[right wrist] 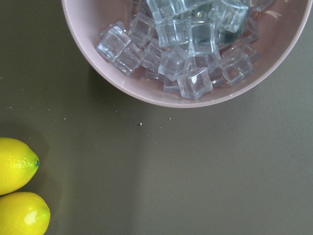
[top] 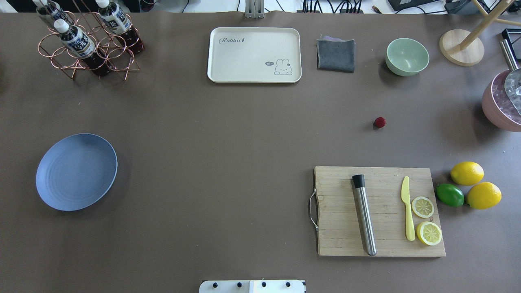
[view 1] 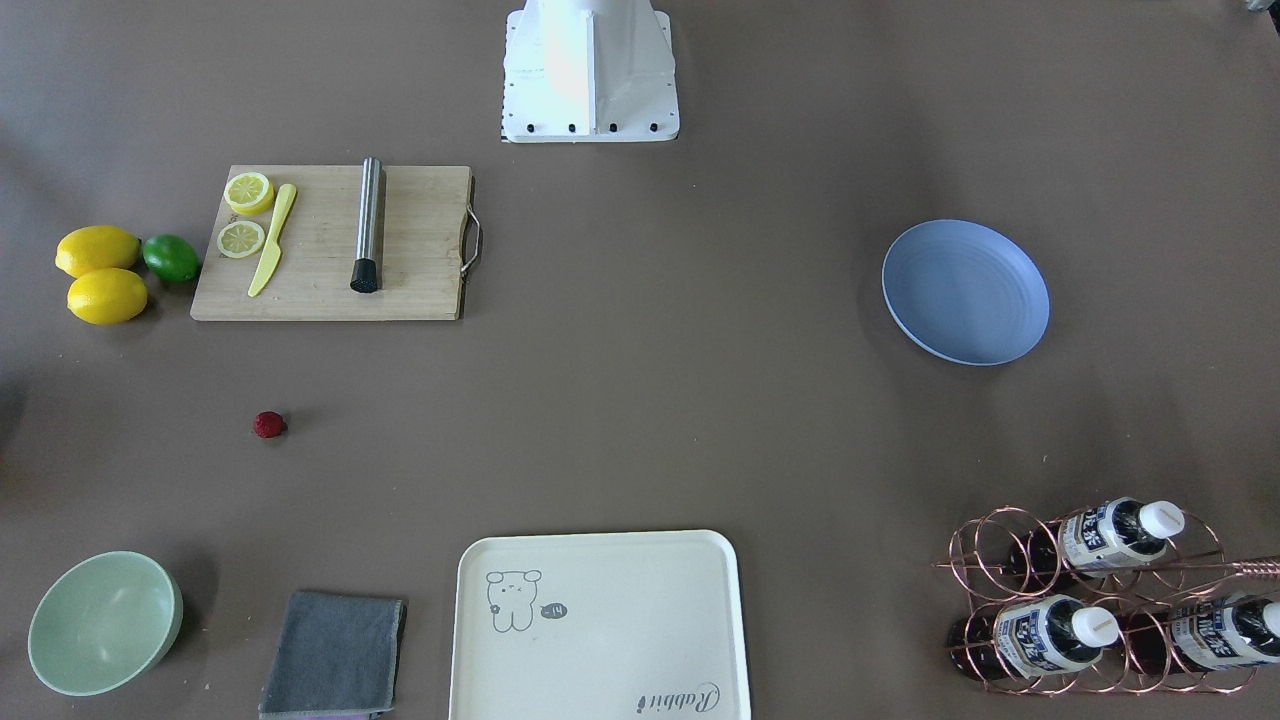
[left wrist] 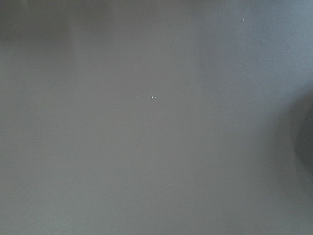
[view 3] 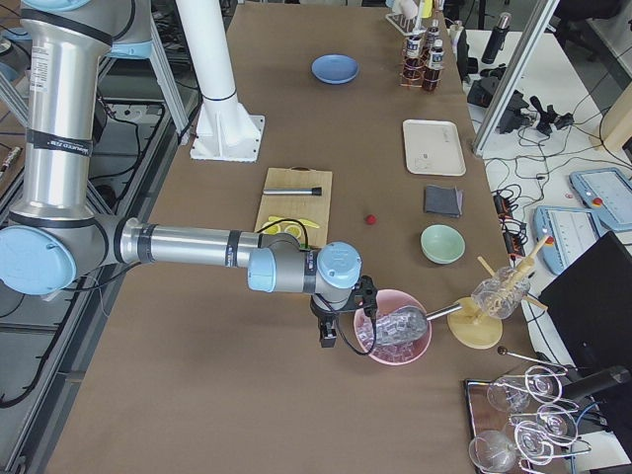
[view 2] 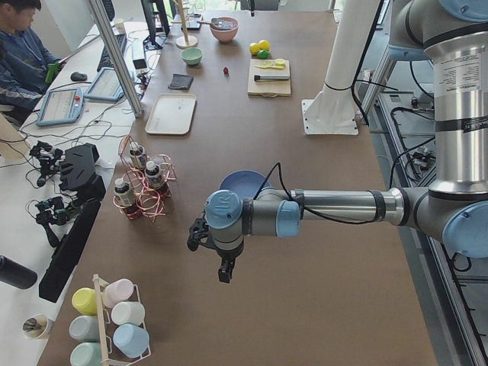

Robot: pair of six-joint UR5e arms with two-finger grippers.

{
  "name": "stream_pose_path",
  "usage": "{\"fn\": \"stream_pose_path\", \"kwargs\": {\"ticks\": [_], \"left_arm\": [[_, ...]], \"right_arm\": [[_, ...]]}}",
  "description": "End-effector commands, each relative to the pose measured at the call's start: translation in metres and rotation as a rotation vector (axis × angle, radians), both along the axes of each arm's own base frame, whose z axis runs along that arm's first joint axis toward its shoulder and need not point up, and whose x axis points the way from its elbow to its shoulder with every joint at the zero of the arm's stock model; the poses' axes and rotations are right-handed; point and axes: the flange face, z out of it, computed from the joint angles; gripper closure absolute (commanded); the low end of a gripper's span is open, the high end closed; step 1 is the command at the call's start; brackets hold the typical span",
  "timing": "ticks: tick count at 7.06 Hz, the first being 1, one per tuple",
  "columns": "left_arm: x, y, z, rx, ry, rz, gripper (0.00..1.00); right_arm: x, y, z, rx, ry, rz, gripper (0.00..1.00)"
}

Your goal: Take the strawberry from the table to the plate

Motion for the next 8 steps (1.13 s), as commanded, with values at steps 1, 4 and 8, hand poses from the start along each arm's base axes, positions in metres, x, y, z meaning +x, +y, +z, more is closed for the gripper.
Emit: {"fn": "stream_pose_path", "kwargs": {"ticks": [1, 4, 8], "left_arm": [[-0.001, -0.002, -0.004, 0.017, -0.005, 0.000, 0.01], [-0.001, -0.006, -0.024, 0.089, -0.003, 0.001, 0.01], [0.004, -0.013, -0.040, 0.228, 0.042, 0.009, 0.01]], "right_arm": [[0.000, 0.000, 0.000, 0.000, 0.000, 0.001, 0.00], [0.000, 0.000, 0.000, -0.001, 0.000, 0.001, 0.00], [0.000, -0.001, 0.000, -0.001, 0.000, 0.002, 0.00]]}}
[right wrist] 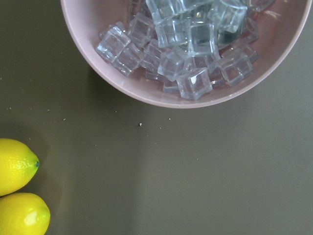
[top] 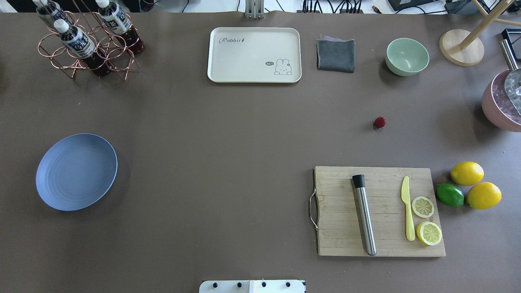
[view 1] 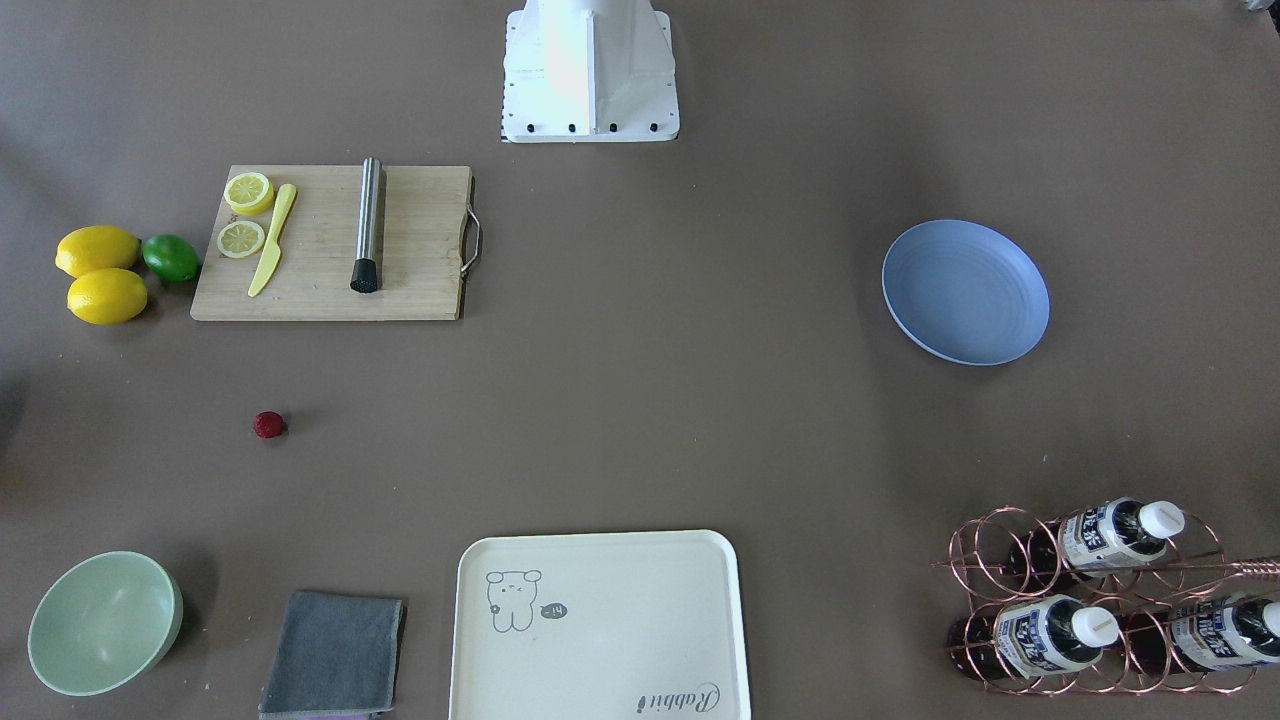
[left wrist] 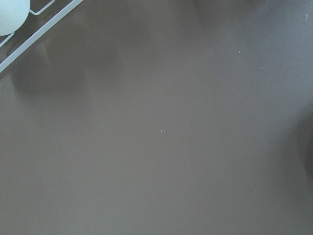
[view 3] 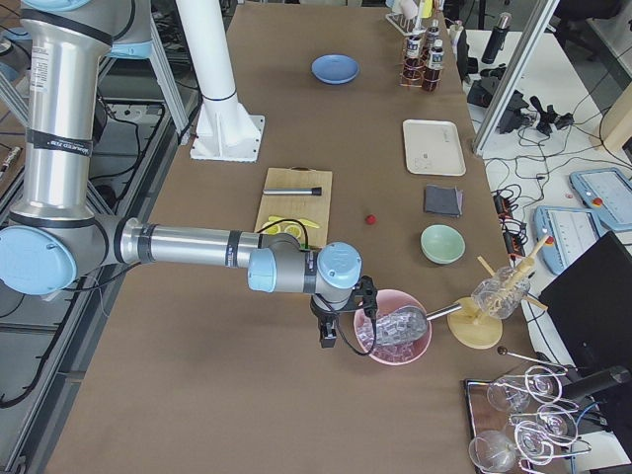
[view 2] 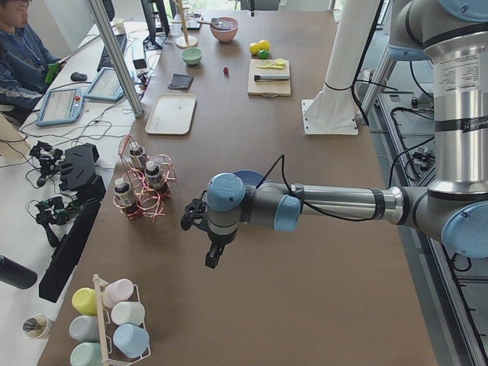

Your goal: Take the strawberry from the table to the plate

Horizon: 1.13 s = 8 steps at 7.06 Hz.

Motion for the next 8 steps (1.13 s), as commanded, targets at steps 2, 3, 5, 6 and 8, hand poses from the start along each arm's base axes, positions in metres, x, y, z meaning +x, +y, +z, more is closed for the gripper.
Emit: {"fn": "stream_pose_path", "kwargs": {"ticks": [2, 3, 5, 6, 8], "left_arm": [[0.007, -0.006, -0.008, 0.034, 0.047, 0.016, 0.01], [0.007, -0.023, -0.023, 0.075, 0.046, 0.019, 0.01], [0.008, -0.037, -0.016, 0.119, 0.052, 0.028, 0.01], [0.015, -0.033, -0.013, 0.167, 0.131, 0.051, 0.01], [0.051, -0.053, -0.045, 0.246, 0.256, 0.153, 0.01]], "right_arm": [[0.000, 0.000, 0.001, -0.004, -0.003, 0.001, 0.00], [0.000, 0.000, 0.001, -0.004, -0.004, 0.001, 0.00], [0.000, 0.002, 0.003, -0.009, -0.007, 0.001, 0.00], [-0.001, 0.001, 0.001, -0.005, -0.010, 0.000, 0.00], [-0.002, -0.009, -0.008, 0.016, -0.015, 0.000, 0.00]]}}
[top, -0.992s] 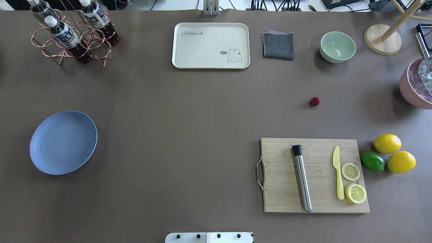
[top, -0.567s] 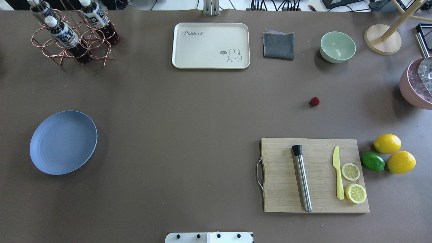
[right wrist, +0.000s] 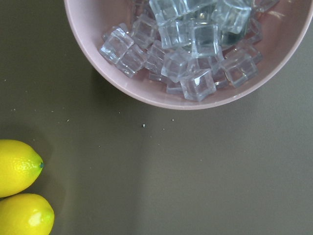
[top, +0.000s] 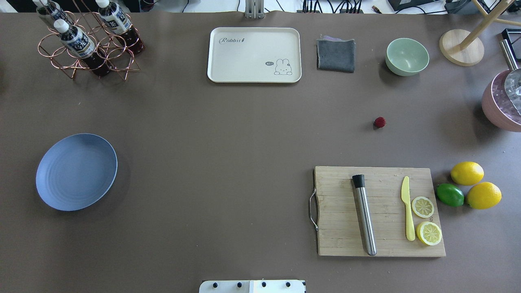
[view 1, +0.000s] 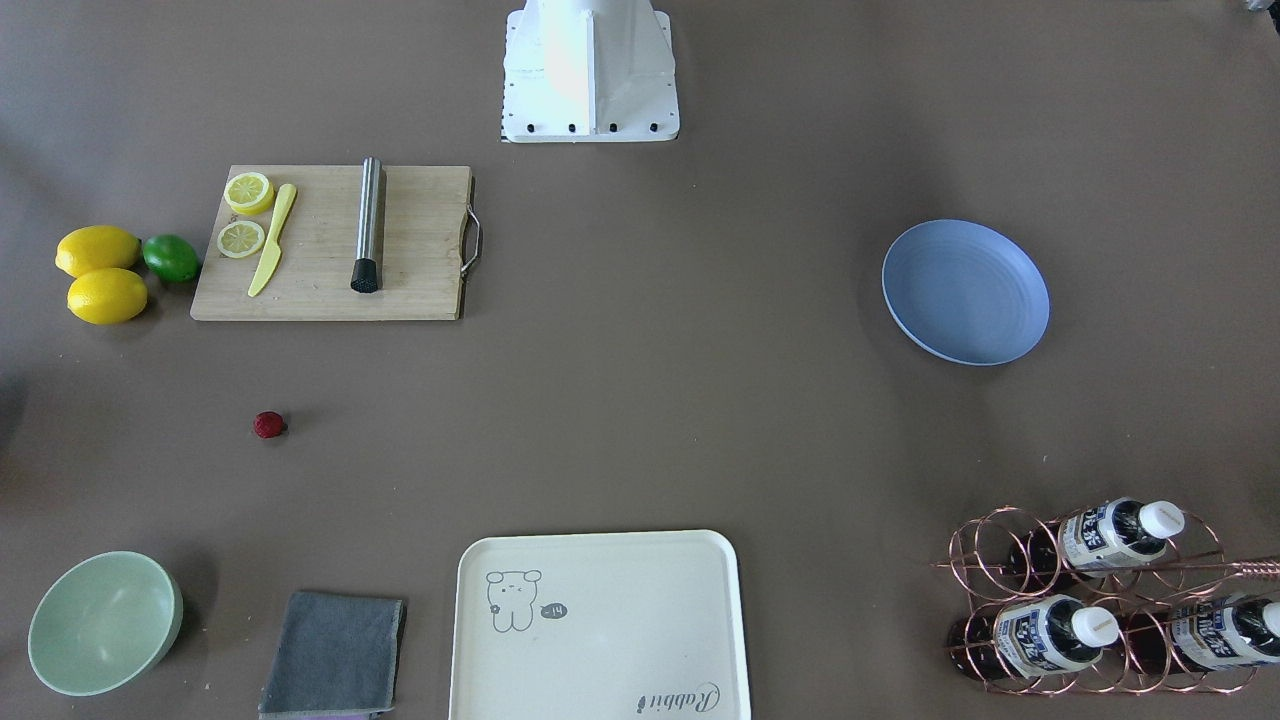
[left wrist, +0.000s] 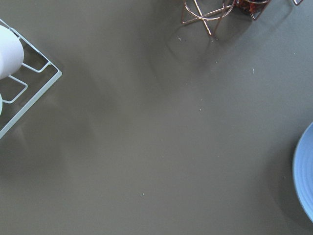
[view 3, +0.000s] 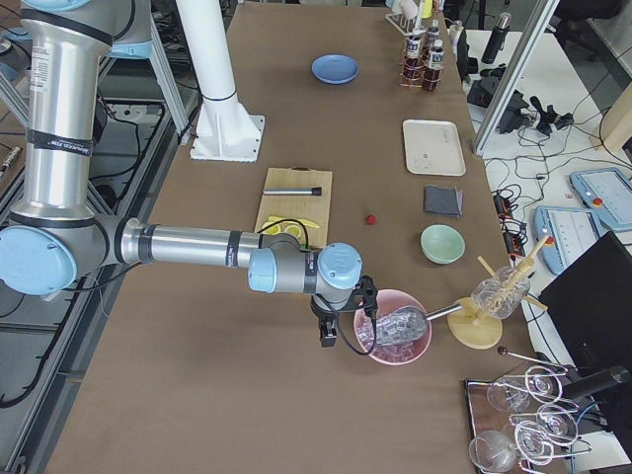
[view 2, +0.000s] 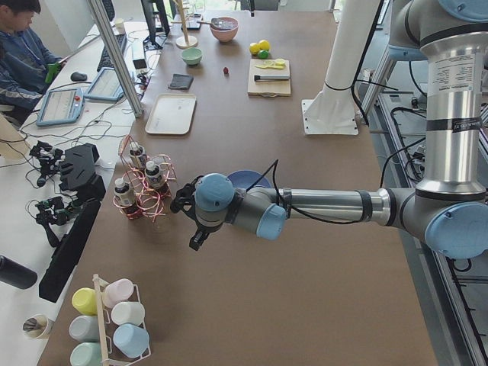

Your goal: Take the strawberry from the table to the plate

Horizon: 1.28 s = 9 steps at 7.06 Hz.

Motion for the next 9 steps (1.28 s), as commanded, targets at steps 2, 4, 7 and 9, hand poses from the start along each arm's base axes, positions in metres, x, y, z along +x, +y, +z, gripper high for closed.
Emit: {"fn": "stream_pose_path", "kwargs": {"ticks": [2, 4, 7, 9], "left_arm": [[0.063, -0.031, -0.023, -0.050, 0.002, 0.009, 0.00], [0.101, -0.030, -0.019, -0.112, -0.057, -0.075, 0.00], [0.183, 0.033, 0.014, -0.216, 0.012, -0.072, 0.01], [0.230, 0.059, 0.042, -0.234, 0.087, -0.069, 0.02]], "right_arm": [[-0.002, -0.014, -0.017, 0.132, -0.018, 0.003, 0.00], [-0.004, -0.018, -0.030, 0.055, -0.027, 0.130, 0.00], [-0.013, -0.018, -0.031, 0.029, -0.033, 0.152, 0.00], [-0.013, -0.016, -0.029, 0.028, -0.032, 0.148, 0.00]]}}
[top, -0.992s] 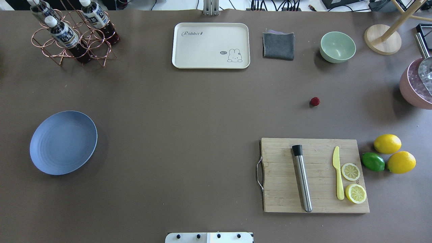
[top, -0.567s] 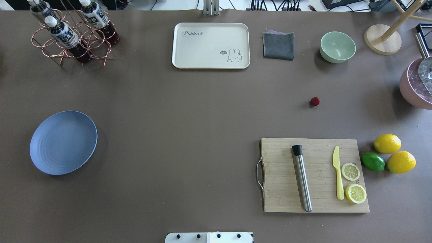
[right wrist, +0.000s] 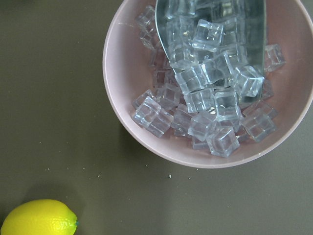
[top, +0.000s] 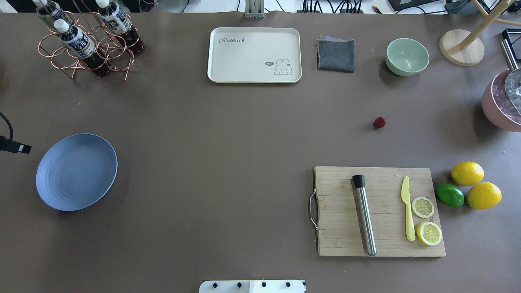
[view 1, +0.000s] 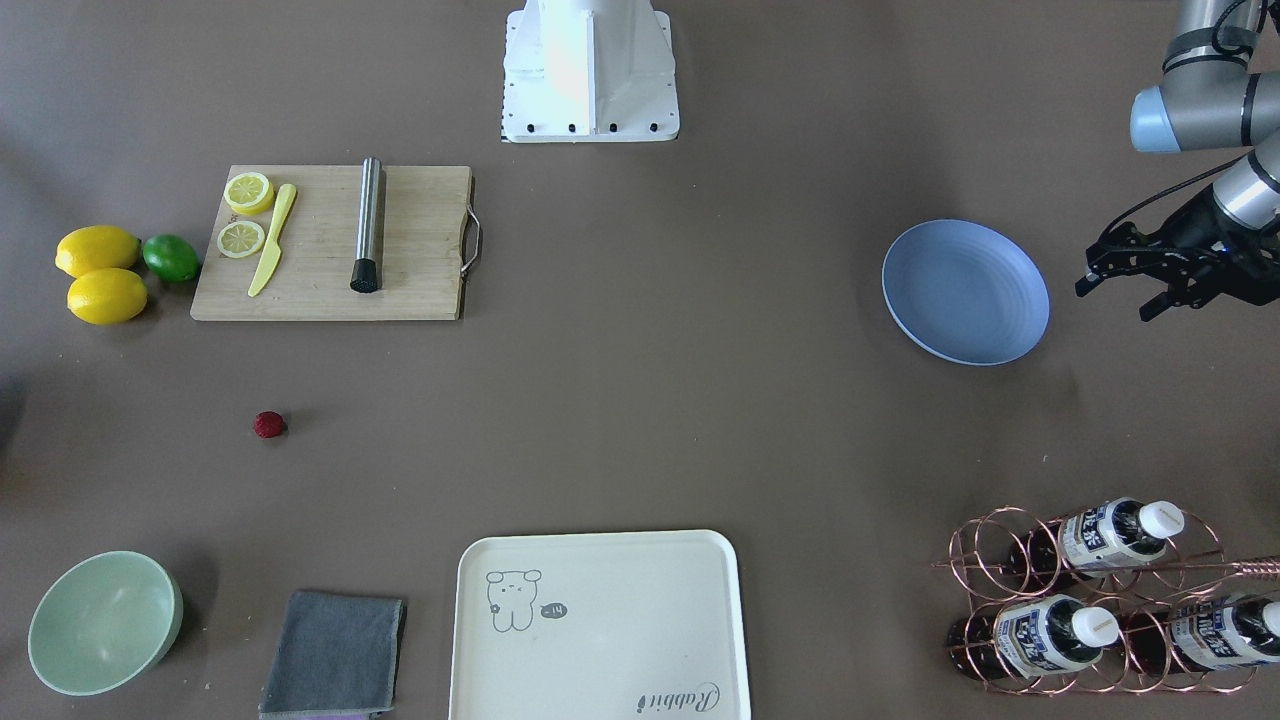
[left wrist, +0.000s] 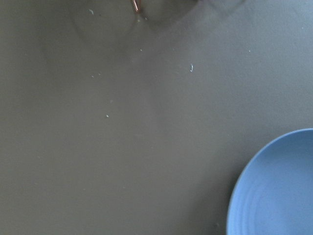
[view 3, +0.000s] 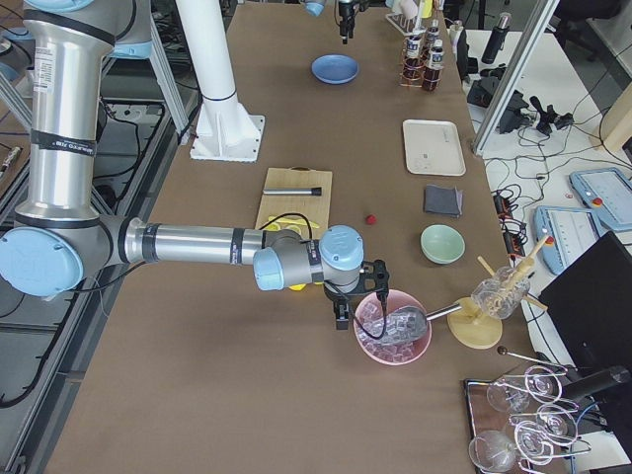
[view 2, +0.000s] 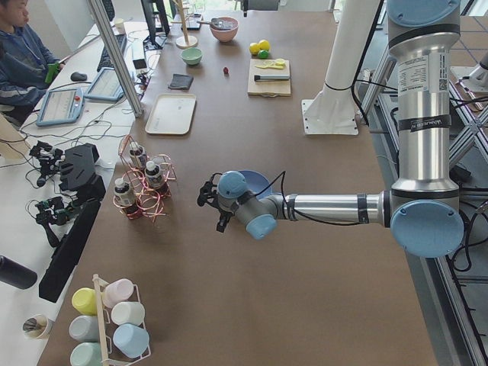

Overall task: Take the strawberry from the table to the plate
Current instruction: 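Push the blue plate farther from the robot with the left gripper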

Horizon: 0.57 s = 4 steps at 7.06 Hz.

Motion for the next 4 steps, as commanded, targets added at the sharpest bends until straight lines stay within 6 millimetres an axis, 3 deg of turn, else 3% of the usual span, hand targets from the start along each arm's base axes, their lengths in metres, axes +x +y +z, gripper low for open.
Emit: {"fn": "stream_pose_path", "kwargs": {"ticks": [1, 2, 3, 4], "left_arm": [[0.0600, 0.0278, 0.0085, -0.021, 0.051, 0.008, 0.03], [0.0620, 0.0278, 0.0051, -0.019, 0.056, 0.007, 0.08], [0.0615, 0.0285, 0.0071, -0.020, 0.054, 0.008, 0.25], [0.0619, 0.0280, 0.0074, -0.017, 0.053, 0.010, 0.55]], "right_arm": [[-0.0010, 0.0013, 0.0012, 0.002, 0.002, -0.005, 0.00], [-0.0007, 0.0013, 0.0017, 0.002, 0.006, -0.005, 0.00], [0.0000, 0.0012, 0.0015, 0.003, 0.006, -0.003, 0.00], [-0.0008, 0.0012, 0.0014, 0.001, 0.005, -0.003, 0.00]]}}
